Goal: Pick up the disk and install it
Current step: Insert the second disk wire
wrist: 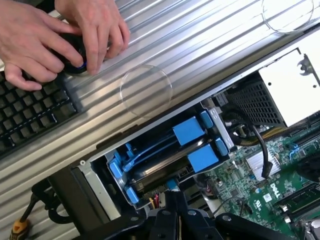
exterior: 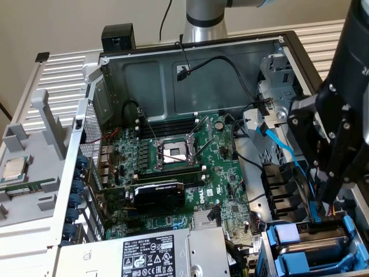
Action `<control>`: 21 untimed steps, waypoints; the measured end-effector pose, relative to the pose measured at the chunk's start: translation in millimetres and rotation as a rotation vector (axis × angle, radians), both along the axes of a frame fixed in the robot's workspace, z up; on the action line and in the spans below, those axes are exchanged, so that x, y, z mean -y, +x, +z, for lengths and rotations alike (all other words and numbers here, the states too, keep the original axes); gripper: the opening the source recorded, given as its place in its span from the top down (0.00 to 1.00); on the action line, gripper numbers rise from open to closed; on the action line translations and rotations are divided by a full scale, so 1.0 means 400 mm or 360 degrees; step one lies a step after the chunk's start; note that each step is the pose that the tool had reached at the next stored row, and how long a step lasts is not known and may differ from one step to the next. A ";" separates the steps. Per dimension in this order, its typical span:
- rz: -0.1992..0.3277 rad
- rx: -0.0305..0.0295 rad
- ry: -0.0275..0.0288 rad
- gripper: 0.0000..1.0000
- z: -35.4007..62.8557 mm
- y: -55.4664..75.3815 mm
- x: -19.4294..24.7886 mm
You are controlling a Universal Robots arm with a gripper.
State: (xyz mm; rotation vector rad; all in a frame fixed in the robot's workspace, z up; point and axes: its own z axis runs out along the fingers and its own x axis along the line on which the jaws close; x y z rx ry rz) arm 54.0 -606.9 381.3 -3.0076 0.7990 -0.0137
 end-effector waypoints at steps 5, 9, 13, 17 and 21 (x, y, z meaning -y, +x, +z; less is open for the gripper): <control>0.0000 0.00000 -0.00102 0.89 0.027 0.000 -0.015; 0.0001 0.00001 -0.00118 0.89 0.027 -0.001 -0.015; 0.0001 0.00001 -0.00123 0.89 0.027 -0.001 -0.015; 0.0001 0.00000 -0.00124 0.89 0.027 -0.001 -0.015; 0.0001 0.00001 -0.00125 0.89 0.027 -0.001 -0.015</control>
